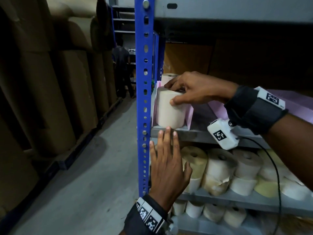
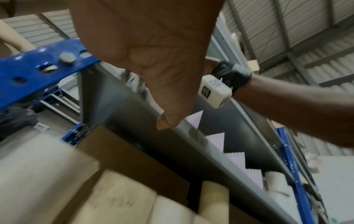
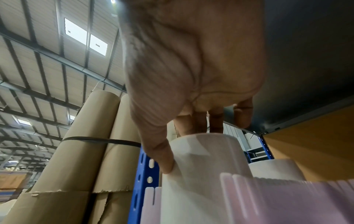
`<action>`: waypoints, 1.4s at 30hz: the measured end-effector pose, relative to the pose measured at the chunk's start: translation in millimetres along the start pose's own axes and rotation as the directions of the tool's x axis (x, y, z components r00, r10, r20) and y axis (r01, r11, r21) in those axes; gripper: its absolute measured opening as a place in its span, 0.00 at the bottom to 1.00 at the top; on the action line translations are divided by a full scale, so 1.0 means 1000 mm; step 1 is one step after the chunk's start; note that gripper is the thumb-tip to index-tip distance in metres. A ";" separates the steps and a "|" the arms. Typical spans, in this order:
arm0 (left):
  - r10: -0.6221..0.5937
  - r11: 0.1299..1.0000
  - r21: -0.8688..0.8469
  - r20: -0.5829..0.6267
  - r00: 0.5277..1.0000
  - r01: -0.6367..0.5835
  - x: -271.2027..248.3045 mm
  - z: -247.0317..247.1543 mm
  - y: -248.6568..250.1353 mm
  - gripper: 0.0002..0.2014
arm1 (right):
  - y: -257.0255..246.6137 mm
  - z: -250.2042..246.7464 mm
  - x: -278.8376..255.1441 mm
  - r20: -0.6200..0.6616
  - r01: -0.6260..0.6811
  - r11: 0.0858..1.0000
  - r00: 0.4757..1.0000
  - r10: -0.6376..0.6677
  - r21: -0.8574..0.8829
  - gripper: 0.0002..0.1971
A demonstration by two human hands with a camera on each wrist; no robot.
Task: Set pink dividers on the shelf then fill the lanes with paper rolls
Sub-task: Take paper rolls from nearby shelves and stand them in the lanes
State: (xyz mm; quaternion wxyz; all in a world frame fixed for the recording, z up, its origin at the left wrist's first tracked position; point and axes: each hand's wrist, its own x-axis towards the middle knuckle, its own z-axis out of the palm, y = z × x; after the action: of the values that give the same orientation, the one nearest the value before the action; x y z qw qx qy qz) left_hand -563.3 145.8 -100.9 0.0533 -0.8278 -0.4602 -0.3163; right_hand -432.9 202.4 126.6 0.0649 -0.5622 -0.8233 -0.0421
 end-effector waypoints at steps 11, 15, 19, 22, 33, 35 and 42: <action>0.026 0.999 0.042 -0.044 0.999 -0.025 0.002 0.027 -0.013 0.46 | 0.031 0.002 0.055 0.114 -0.155 0.987 0.982 0.150 0.037 0.23; 0.036 0.999 0.037 -0.050 0.998 -0.034 0.001 0.026 -0.016 0.46 | 0.036 0.003 0.068 0.133 -0.186 0.982 0.974 0.183 0.011 0.24; 0.041 0.999 0.037 -0.048 0.998 -0.039 0.001 0.024 -0.017 0.46 | 0.039 0.003 0.073 0.108 -0.177 0.983 0.978 0.181 -0.047 0.24; 0.046 0.998 0.038 -0.052 0.998 -0.044 0.001 0.024 -0.018 0.45 | 0.042 0.003 0.075 0.113 -0.147 0.988 0.982 0.151 -0.039 0.23; 0.044 0.999 0.027 -0.048 0.998 -0.043 0.002 0.023 -0.020 0.43 | 0.050 0.004 0.083 0.106 -0.129 0.991 0.986 0.133 -0.041 0.26; 0.049 0.998 0.030 -0.050 0.998 -0.047 0.001 0.022 -0.021 0.42 | 0.053 0.005 0.084 0.107 -0.136 0.990 0.985 0.139 -0.033 0.27; 0.048 0.999 0.028 -0.037 0.998 -0.047 0.001 0.023 -0.021 0.42 | 0.061 0.007 0.089 0.107 -0.135 0.990 0.985 0.138 -0.035 0.26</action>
State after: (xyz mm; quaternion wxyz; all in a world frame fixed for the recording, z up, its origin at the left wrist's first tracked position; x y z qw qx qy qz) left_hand -569.1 166.9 -122.7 0.0804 -0.8315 -0.4437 -0.3244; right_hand -409.1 307.8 133.1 0.0150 -0.6196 -0.7845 -0.0182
